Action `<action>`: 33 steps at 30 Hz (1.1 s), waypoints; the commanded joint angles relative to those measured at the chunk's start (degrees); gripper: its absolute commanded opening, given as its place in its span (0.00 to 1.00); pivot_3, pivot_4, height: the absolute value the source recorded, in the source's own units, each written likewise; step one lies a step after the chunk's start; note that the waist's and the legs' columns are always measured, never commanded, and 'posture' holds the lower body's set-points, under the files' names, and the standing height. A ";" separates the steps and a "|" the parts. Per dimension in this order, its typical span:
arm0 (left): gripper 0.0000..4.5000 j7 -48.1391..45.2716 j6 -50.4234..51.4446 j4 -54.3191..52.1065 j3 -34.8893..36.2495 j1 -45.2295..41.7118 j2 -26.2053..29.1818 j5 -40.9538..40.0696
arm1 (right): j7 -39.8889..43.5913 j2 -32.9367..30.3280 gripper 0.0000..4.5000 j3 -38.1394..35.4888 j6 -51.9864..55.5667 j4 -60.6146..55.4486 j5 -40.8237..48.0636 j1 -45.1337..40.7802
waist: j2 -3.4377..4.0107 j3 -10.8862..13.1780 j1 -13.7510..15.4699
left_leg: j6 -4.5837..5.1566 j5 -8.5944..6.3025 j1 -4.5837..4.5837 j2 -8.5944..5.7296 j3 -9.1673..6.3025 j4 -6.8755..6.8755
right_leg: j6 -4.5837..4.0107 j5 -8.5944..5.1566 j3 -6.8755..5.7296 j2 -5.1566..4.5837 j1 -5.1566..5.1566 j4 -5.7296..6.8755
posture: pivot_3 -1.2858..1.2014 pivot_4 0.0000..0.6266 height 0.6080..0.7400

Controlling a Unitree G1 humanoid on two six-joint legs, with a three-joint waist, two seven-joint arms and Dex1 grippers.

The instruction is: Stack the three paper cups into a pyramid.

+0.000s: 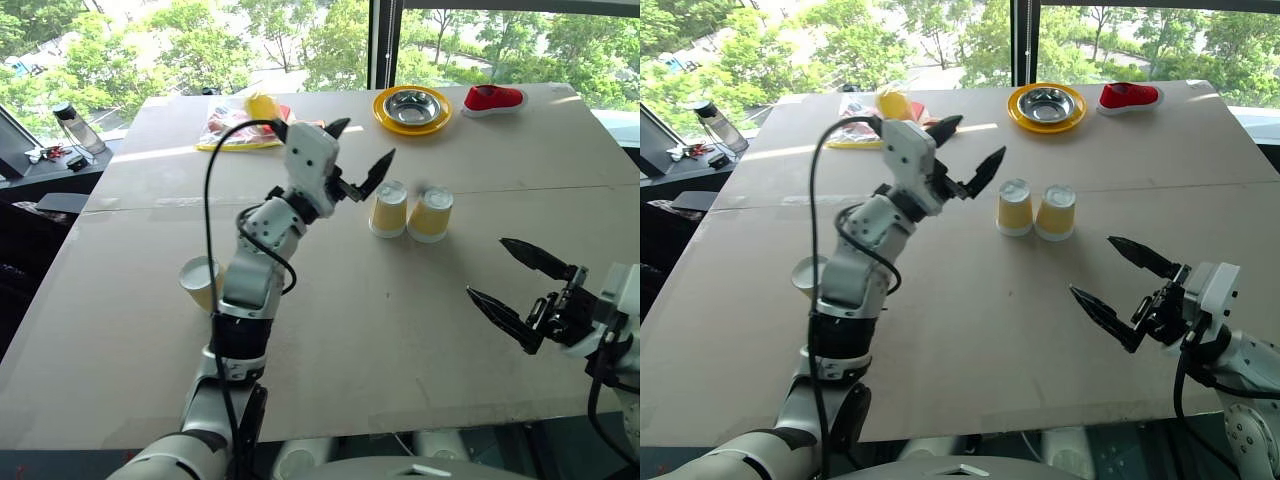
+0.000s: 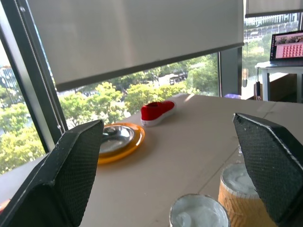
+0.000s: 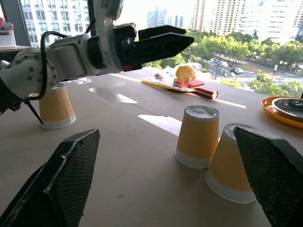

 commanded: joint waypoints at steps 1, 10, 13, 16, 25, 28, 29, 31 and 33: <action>1.00 5.85 11.76 -18.27 9.96 9.04 6.67 2.02 | 2.93 -0.91 1.00 3.55 2.99 0.14 3.74 -4.74 | 0.05 -0.03 -1.03 | 0.00 0.00 0.02 0.03 0.04 -0.02 | 0.00 0.00 0.05 0.02 -0.01 -0.02 | 0.52 0.24 0.94; 1.00 17.25 18.06 -47.23 19.74 45.64 -0.22 7.26 | 10.83 -0.20 1.00 8.79 3.73 8.17 3.74 -13.55 | -0.15 0.00 0.74 | 0.03 -0.03 0.02 0.06 0.06 -0.04 | -0.03 0.02 0.02 0.02 0.05 -0.20 | 0.52 0.24 0.94; 1.00 19.40 14.63 -47.60 17.30 57.09 -5.05 9.66 | 12.26 0.02 1.00 9.74 4.09 9.63 3.84 -15.76 | -0.14 -0.01 0.95 | 0.08 -0.06 0.07 0.04 0.10 -0.04 | -0.04 0.02 0.01 -0.04 0.09 -0.17 | 0.52 0.24 0.94; 1.00 20.03 11.29 -44.85 14.02 63.25 -7.54 11.38 | 13.44 -0.10 1.00 10.49 4.17 10.50 3.47 -16.95 | -0.16 0.00 1.46 | 0.31 -0.20 0.03 0.04 0.07 -0.03 | -0.07 0.03 -0.05 -0.07 0.10 -0.18 | 0.52 0.24 0.94; 1.00 18.73 2.95 -32.76 14.12 60.61 -5.99 11.94 | 15.66 -1.60 1.00 10.53 4.63 9.89 2.72 -16.88 | -0.16 0.00 2.03 | 0.34 -0.23 -0.01 0.04 0.10 -0.02 | -0.08 0.03 -0.07 -0.08 0.07 -0.22 | 0.52 0.24 0.94; 1.00 17.29 -1.02 -28.81 14.68 60.34 -4.38 11.29 | 16.10 -1.95 1.00 10.52 4.50 9.35 2.39 -16.37 | -0.15 0.00 1.94 | 0.34 -0.23 -0.01 0.04 0.11 -0.05 | -0.08 0.03 -0.05 -0.08 0.06 -0.25 | 0.52 0.24 0.94; 1.00 16.77 -2.10 -27.67 14.73 60.20 -3.87 11.02 | 16.15 -2.04 1.00 10.46 4.46 9.26 2.22 -16.25 | -0.15 0.01 1.92 | 0.35 -0.24 -0.01 0.05 0.11 -0.06 | -0.07 0.03 -0.05 -0.08 0.06 -0.27 | 0.52 0.24 0.94; 1.00 15.83 -3.60 -25.92 14.44 59.89 -3.19 10.47 | 16.25 -2.15 1.00 10.35 4.39 9.12 1.99 -16.09 | -0.15 0.01 1.96 | 0.36 -0.24 -0.04 0.05 0.11 -0.07 | -0.07 0.02 -0.04 -0.09 0.03 -0.29 | 0.52 0.24 0.94; 1.00 15.43 -4.47 -24.30 14.24 59.13 -2.97 10.04 | 16.11 -2.18 1.00 10.20 4.44 8.93 2.00 -16.00 | -0.15 0.01 2.00 | 0.36 -0.25 -0.04 0.05 0.11 -0.07 | -0.07 0.02 -0.05 -0.11 0.03 -0.30 | 0.52 0.24 0.94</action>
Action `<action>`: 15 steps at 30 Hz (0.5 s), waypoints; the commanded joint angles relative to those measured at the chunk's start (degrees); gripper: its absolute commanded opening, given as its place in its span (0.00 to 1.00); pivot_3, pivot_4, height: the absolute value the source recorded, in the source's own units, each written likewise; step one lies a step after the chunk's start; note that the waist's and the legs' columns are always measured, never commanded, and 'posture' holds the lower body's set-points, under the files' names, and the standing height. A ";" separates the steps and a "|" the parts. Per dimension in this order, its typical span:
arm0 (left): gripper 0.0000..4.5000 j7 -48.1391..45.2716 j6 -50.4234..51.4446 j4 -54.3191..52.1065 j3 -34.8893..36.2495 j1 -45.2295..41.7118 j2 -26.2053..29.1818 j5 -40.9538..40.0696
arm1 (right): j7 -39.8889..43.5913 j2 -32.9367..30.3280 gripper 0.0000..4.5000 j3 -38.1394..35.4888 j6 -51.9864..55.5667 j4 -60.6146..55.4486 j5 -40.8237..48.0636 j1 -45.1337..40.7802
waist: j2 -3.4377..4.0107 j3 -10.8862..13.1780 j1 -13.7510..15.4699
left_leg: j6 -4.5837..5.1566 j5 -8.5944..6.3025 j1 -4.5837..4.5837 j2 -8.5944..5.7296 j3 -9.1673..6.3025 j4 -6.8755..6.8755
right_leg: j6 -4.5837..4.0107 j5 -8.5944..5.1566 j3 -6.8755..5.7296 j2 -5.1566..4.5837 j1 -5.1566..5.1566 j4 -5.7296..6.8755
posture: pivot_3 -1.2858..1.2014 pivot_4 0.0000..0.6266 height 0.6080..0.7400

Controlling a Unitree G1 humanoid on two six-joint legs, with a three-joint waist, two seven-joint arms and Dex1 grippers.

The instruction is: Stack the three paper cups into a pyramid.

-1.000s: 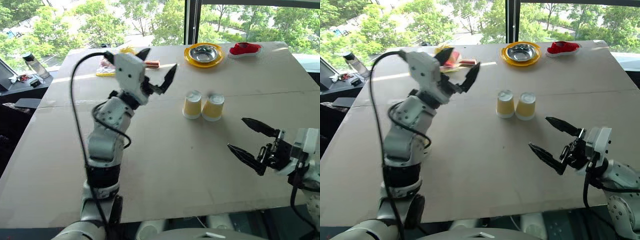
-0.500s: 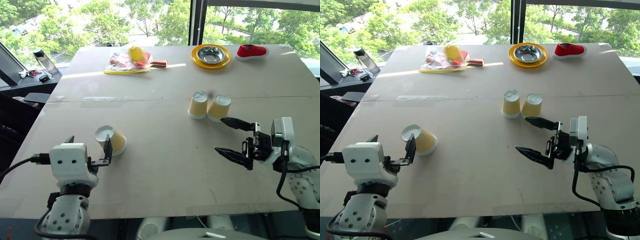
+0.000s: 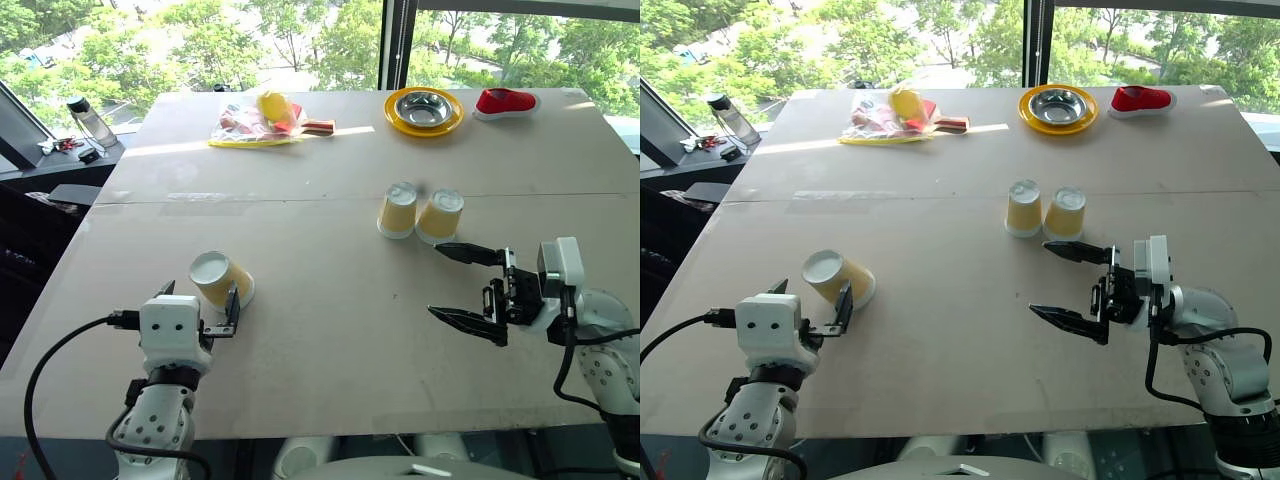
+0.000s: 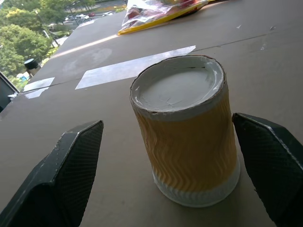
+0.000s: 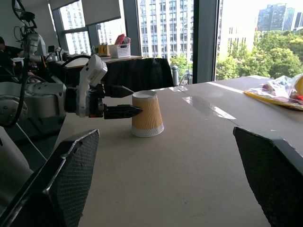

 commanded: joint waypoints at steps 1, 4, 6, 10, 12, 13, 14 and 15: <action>1.00 -0.69 -2.97 1.60 0.73 -1.09 0.71 -1.20 | 0.42 -0.57 1.00 -1.00 -0.39 -2.37 0.29 0.36 | 0.00 0.00 0.01 | 0.00 0.00 0.00 0.00 0.00 0.00 | 0.00 0.00 -0.01 -0.03 0.00 0.00 | 0.52 0.24 0.94; 1.00 -0.92 -3.84 3.48 0.64 -2.99 1.15 -1.25 | 0.11 -0.63 1.00 -1.18 -0.27 -2.85 0.41 0.75 | 0.00 0.00 0.00 | 0.01 -0.01 0.00 0.00 0.00 0.00 | 0.00 0.00 -0.02 -0.18 0.01 0.01 | 0.52 0.24 0.94; 1.00 -1.02 -4.30 4.58 0.43 -4.47 1.55 -1.04 | -0.12 -0.64 1.00 -1.26 -0.14 -3.07 0.49 0.88 | 0.00 0.00 0.00 | 0.01 -0.01 0.00 0.00 0.00 0.01 | 0.00 0.00 -0.02 -0.18 0.01 0.02 | 0.52 0.24 0.94; 1.00 -0.97 -5.31 6.75 0.70 -6.79 1.89 -1.39 | -0.50 -0.70 1.00 -1.51 0.01 -3.67 0.60 1.35 | 0.00 0.00 -0.02 | 0.00 0.00 0.01 0.00 0.00 0.01 | 0.01 0.00 -0.02 -0.17 0.00 0.02 | 0.52 0.24 0.94; 0.94 -1.12 -6.02 8.05 0.87 -8.06 1.76 -2.32 | -0.75 -0.74 1.00 -1.60 0.24 -4.02 0.74 1.54 | 0.00 0.00 -0.04 | 0.00 0.00 0.01 0.00 -0.01 0.00 | 0.00 0.00 -0.03 -0.17 0.00 0.02 | 0.52 0.24 0.94; 0.88 -1.26 -6.05 8.48 0.83 -8.52 1.72 -2.79 | -0.84 -0.75 1.00 -1.62 0.29 -4.11 0.75 1.57 | 0.00 0.00 -0.03 | -0.01 0.00 0.01 0.00 -0.01 0.00 | 0.00 0.00 -0.03 -0.17 0.00 0.03 | 0.52 0.24 0.94; 0.82 -1.37 -6.06 8.91 0.67 -8.97 1.79 -2.97 | -1.04 -0.73 1.00 -1.72 0.29 -4.16 0.75 1.53 | 0.00 0.00 -0.03 | -0.01 0.00 0.01 0.00 -0.01 0.00 | 0.00 0.00 -0.03 -0.17 0.00 0.03 | 0.52 0.24 0.94; 0.71 -1.73 -6.04 9.27 0.47 -9.44 1.96 -3.36 | -1.30 -0.71 1.00 -1.87 0.30 -4.21 0.77 1.47 | 0.00 0.00 -0.04 | -0.01 0.00 0.01 0.00 -0.01 0.00 | 0.01 0.00 -0.03 -0.17 0.00 0.03 | 0.52 0.24 0.94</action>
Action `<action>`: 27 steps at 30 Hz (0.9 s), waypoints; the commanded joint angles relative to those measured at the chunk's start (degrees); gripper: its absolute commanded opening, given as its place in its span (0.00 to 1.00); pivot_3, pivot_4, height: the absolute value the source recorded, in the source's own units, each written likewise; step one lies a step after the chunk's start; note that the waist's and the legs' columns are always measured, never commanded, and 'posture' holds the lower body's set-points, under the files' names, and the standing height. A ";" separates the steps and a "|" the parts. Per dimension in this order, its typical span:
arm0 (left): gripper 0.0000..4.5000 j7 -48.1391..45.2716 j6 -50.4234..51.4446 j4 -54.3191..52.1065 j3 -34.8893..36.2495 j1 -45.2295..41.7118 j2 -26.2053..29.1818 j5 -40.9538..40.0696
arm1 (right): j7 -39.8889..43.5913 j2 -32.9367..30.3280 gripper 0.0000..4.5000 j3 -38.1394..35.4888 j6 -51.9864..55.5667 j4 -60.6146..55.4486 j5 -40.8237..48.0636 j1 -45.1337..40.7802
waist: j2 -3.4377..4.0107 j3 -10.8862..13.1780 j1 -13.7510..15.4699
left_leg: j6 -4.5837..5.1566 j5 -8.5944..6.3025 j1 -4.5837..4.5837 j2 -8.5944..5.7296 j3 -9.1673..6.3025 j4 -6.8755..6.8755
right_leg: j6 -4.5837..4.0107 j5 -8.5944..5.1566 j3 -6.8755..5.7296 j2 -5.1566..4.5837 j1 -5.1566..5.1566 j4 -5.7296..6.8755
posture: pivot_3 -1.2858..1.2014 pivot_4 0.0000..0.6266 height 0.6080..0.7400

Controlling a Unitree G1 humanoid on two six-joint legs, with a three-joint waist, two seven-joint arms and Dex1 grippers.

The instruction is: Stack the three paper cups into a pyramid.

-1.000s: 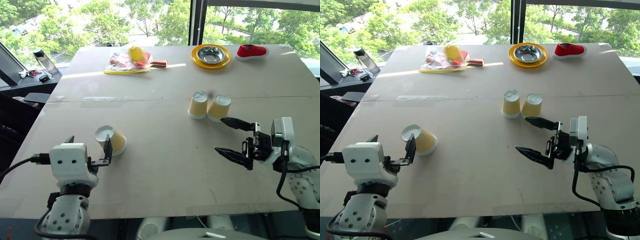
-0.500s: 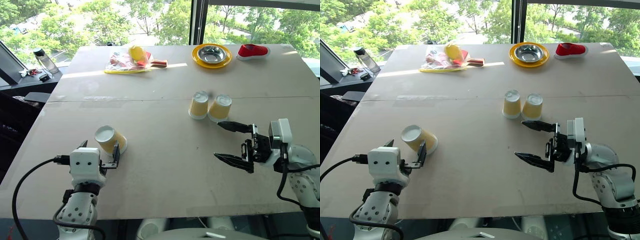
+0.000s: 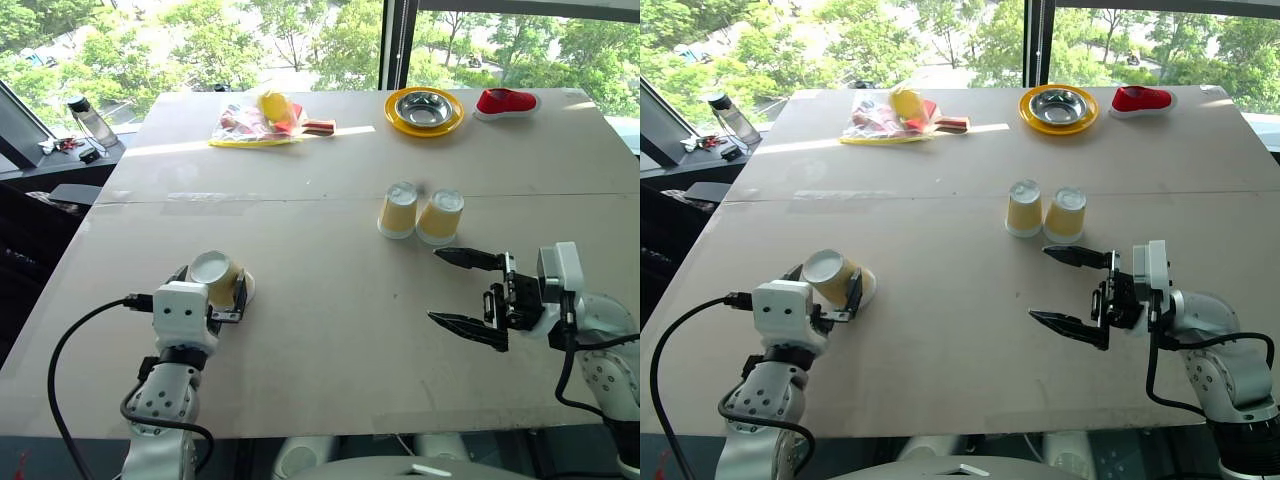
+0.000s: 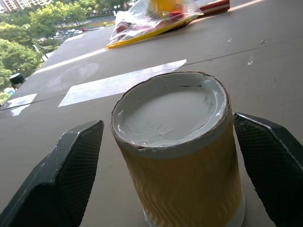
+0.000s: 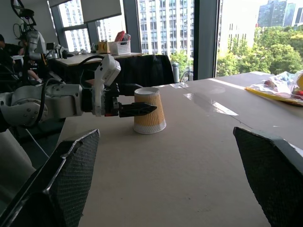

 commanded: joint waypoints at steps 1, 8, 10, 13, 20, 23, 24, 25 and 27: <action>0.60 -0.80 -1.66 0.22 0.34 -1.05 0.66 -1.59 | -0.70 -0.47 1.00 -1.82 -0.13 -2.75 0.81 0.01 | 0.01 0.00 0.01 | 0.00 0.00 0.00 0.00 0.00 0.00 | 0.00 0.00 0.00 0.00 0.00 0.00 | 0.52 0.24 0.94; 0.55 -5.21 1.71 1.46 1.36 -10.70 6.17 -6.56 | -4.48 0.20 1.00 -3.92 -0.30 -4.67 0.87 2.14 | 0.00 0.00 0.12 | -0.02 0.01 -0.01 0.00 -0.09 0.01 | 0.00 0.00 -0.10 0.00 0.00 0.03 | 0.52 0.24 0.94; 0.55 -7.96 4.74 2.97 0.94 -17.97 9.15 -9.73 | -7.30 0.78 1.00 -5.63 -0.12 -5.29 1.36 3.14 | 0.00 0.00 0.29 | -0.14 0.08 -0.02 -0.02 -0.13 0.02 | 0.00 0.00 -0.15 0.02 0.01 0.05 | 0.52 0.24 0.94; 0.55 -12.21 8.93 6.54 -0.98 -27.71 12.43 -13.31 | -12.29 2.67 1.00 -8.11 -0.25 -5.28 1.49 3.98 | 0.01 -0.01 -0.06 | -0.23 0.14 -0.04 -0.09 -0.17 0.06 | 0.00 0.01 -0.16 0.10 0.01 0.08 | 0.52 0.24 0.94; 0.55 -31.83 11.02 31.62 -12.77 -60.26 12.78 -17.12 | -23.45 7.16 1.00 -9.84 -5.31 -4.28 -10.24 8.03 | -0.01 -0.03 -0.26 | -0.28 0.18 -0.34 -0.26 -0.52 0.28 | 0.02 0.01 -0.49 0.08 0.00 0.12 | 0.52 0.24 0.94; 0.55 -39.24 7.56 41.98 -15.58 -66.48 10.50 -16.87 | -29.77 11.64 1.00 -6.61 -6.32 -7.55 -15.62 10.28 | 0.00 -0.04 -1.91 | -0.27 0.19 -0.34 -0.27 -0.40 0.21 | 0.05 -0.01 -0.56 -0.04 -0.11 0.11 | 0.52 0.24 0.94; 0.55 -41.12 5.44 45.69 -16.38 -68.27 9.53 -16.22 | -31.64 13.10 1.00 -5.25 -6.55 -9.11 -17.52 11.50 | 0.01 -0.04 -2.40 | -0.27 0.19 -0.39 -0.24 -0.38 0.15 | 0.05 -0.01 -0.58 -0.03 -0.25 0.13 | 0.52 0.24 0.94; 0.55 -42.57 3.44 48.75 -17.14 -69.66 8.76 -15.40 | -32.94 14.13 1.00 -4.13 -6.71 -10.35 -18.90 12.59 | 0.03 -0.04 -2.97 | -0.28 0.19 -0.46 -0.23 -0.38 0.15 | 0.05 -0.01 -0.57 -0.02 -0.35 0.15 | 0.52 0.24 0.94; 0.55 -45.49 -0.19 54.60 -18.14 -72.26 6.84 -14.61 | -34.89 15.73 1.00 -2.07 -7.50 -11.97 -21.69 14.37 | 0.02 -0.04 -3.52 | -0.30 0.21 -0.69 -0.21 -0.36 0.19 | 0.05 -0.01 -0.56 0.00 -0.67 0.32 | 0.52 0.24 0.94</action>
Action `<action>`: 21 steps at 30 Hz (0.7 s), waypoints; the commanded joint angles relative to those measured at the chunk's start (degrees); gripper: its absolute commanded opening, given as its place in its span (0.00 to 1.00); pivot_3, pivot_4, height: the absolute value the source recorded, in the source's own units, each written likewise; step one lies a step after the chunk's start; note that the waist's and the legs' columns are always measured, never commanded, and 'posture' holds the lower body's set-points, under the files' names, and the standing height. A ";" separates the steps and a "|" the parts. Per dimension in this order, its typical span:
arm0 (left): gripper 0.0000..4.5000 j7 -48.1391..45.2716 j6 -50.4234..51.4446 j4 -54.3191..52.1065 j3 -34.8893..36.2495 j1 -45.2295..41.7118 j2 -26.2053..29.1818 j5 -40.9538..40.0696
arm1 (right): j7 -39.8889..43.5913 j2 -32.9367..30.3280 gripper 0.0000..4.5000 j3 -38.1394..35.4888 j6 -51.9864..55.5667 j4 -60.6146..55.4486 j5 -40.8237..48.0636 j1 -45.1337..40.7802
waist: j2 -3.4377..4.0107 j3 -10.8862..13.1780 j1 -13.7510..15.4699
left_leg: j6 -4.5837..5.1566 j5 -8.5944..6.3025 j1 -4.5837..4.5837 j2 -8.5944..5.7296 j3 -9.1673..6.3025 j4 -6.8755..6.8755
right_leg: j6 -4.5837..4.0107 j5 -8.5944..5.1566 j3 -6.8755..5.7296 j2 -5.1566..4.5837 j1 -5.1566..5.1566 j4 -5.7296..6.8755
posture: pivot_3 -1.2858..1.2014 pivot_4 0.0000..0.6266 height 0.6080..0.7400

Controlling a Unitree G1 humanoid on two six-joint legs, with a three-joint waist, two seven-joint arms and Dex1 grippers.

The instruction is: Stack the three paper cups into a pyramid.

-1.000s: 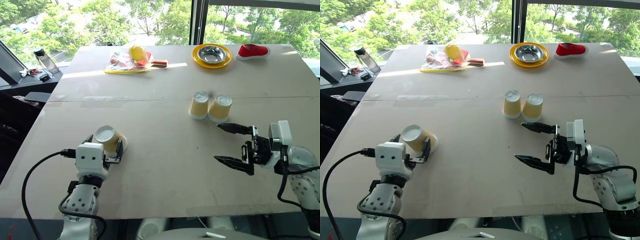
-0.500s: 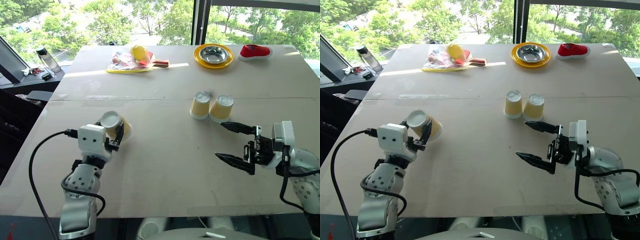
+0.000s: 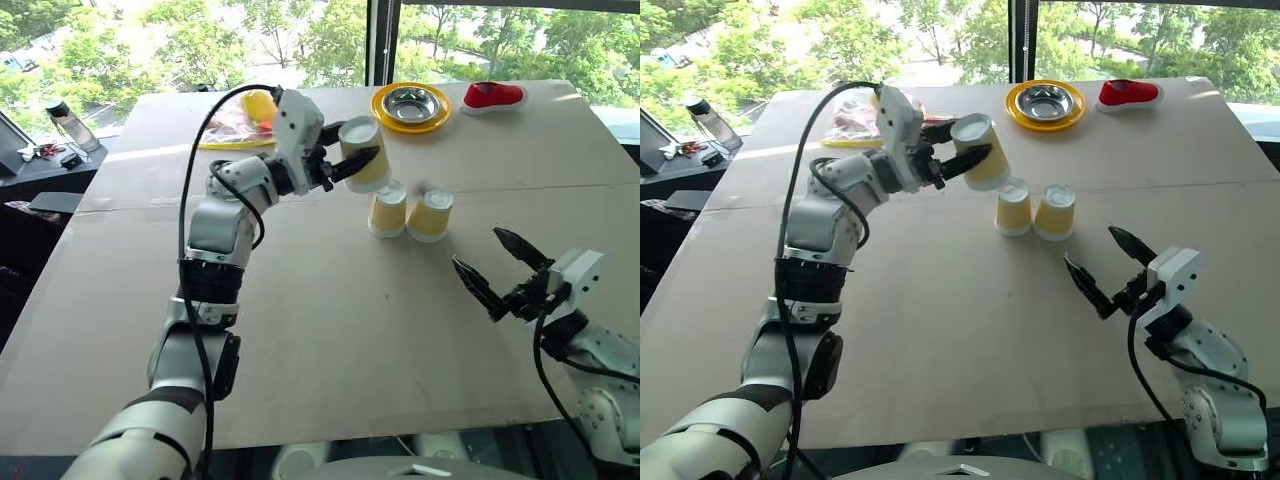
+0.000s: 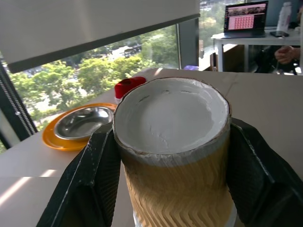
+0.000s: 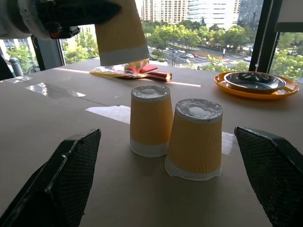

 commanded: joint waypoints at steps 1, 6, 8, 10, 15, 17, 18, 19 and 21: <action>0.55 -5.30 -8.40 9.29 -0.98 -5.47 -2.40 1.58 | -4.45 2.22 1.00 3.06 -2.73 -5.44 -4.79 2.37 | -0.02 0.01 -0.36 | -0.01 0.01 -0.07 -0.01 0.07 0.03 | 0.00 0.00 0.00 -0.03 -0.12 0.17 | 0.52 0.24 0.94; 0.55 -7.28 -15.27 19.00 -0.51 -10.48 -5.77 2.71 | -7.23 4.85 1.00 6.64 -3.07 -8.13 -6.95 4.36 | -0.03 0.01 -0.42 | -0.05 0.04 -0.03 -0.03 0.21 0.20 | 0.00 0.00 0.04 -0.05 -0.18 0.49 | 0.52 0.24 0.94; 0.55 -7.48 -17.43 21.75 -0.34 -12.14 -6.89 3.15 | -7.91 5.48 1.00 7.87 -2.74 -9.33 -7.16 4.85 | -0.03 0.02 -0.44 | -0.06 0.05 0.01 -0.03 0.22 0.21 | 0.01 0.00 0.07 -0.05 -0.18 0.57 | 0.52 0.24 0.94; 0.55 -7.38 -19.21 23.85 -0.18 -13.54 -7.78 3.59 | -8.66 5.63 1.00 8.35 -2.69 -9.83 -7.70 4.88 | -0.03 0.02 -0.46 | -0.07 0.05 0.02 -0.03 0.23 0.21 | 0.01 0.00 0.09 -0.03 -0.21 0.62 | 0.52 0.24 0.94; 0.55 -6.49 -23.84 28.79 -0.45 -15.82 -8.66 6.04 | -9.50 5.32 1.00 8.11 -2.52 -9.60 -8.20 3.66 | -0.04 0.02 -0.57 | -0.07 0.05 0.01 -0.03 0.26 0.21 | 0.01 -0.01 0.11 -0.03 -0.25 0.64 | 0.52 0.24 0.94; 0.55 -5.98 -25.13 30.61 -0.58 -16.59 -9.23 6.91 | -9.58 5.16 1.00 8.27 -2.58 -9.35 -8.38 3.05 | -0.04 0.02 -0.55 | -0.07 0.06 0.01 -0.03 0.25 0.21 | 0.01 -0.01 0.11 -0.02 -0.27 0.65 | 0.52 0.24 0.94; 0.55 -5.79 -25.78 31.48 -0.83 -16.88 -9.44 7.56 | -9.81 5.21 1.00 8.42 -2.42 -9.28 -8.42 2.65 | -0.04 0.02 -0.54 | -0.07 0.06 0.00 -0.03 0.25 0.21 | 0.01 -0.01 0.11 -0.02 -0.27 0.65 | 0.52 0.24 0.94; 0.55 -5.56 -26.24 32.27 -0.92 -17.14 -9.64 8.08 | -9.98 5.25 1.00 8.58 -2.29 -9.26 -8.43 2.31 | -0.04 0.02 -0.54 | -0.07 0.06 0.00 -0.03 0.26 0.22 | 0.01 -0.01 0.11 -0.03 -0.27 0.65 | 0.52 0.24 0.94; 0.55 -5.29 -27.02 33.59 -1.00 -17.60 -9.95 9.04 | -10.09 5.28 1.00 8.96 -2.10 -9.28 -8.45 1.72 | -0.04 0.02 -0.59 | -0.07 0.06 0.00 -0.03 0.26 0.22 | 0.01 -0.01 0.11 -0.02 -0.27 0.65 | 0.52 0.24 0.94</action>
